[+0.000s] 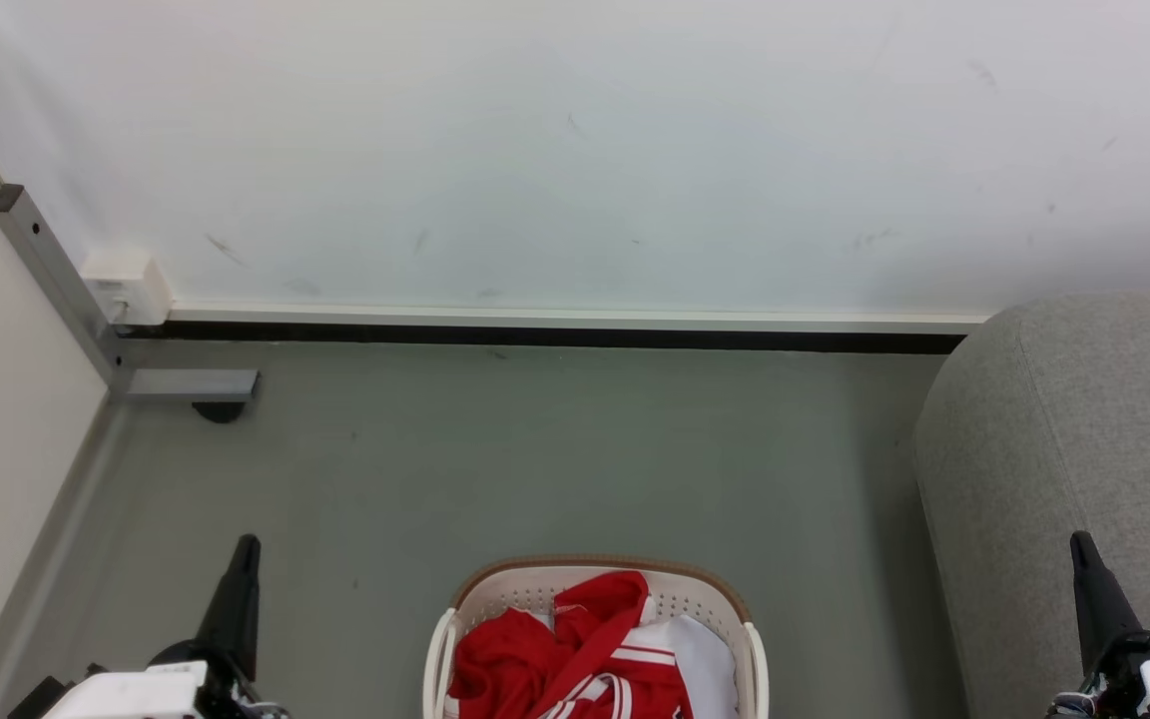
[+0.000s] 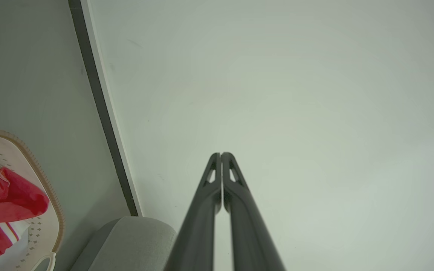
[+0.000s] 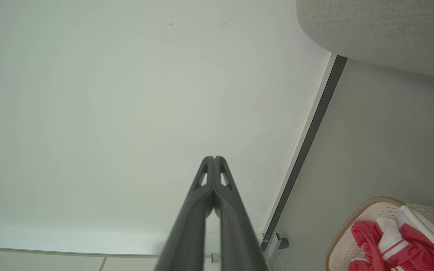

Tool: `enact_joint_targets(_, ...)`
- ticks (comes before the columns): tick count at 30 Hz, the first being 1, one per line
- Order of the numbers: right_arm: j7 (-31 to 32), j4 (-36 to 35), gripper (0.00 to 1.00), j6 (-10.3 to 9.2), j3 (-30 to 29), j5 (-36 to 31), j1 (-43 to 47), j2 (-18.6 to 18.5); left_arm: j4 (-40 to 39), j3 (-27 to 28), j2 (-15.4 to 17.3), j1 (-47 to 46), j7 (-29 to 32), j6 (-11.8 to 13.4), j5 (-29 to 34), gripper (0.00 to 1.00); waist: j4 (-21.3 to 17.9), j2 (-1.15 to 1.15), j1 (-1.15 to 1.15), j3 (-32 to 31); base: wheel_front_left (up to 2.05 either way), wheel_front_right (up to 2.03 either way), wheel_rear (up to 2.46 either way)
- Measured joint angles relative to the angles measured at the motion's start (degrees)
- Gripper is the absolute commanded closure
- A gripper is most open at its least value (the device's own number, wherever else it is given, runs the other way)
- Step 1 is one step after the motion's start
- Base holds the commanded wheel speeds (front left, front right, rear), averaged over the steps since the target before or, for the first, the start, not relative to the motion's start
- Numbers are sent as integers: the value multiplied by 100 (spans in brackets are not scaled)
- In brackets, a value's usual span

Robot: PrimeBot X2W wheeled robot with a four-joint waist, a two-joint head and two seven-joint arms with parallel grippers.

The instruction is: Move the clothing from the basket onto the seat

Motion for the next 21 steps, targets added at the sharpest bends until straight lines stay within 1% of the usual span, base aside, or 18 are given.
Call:
enact_joint_targets(20,0,0,100,0,0,0,0,0,0,0,0,0,0,0,0,100,0,0,0,0,0,0,0)
enact_joint_targets(21,0,10,0,0,1,0,2,1,9,0,-1,2,-1,0,1,0,0,0,0,0,0,0,0)
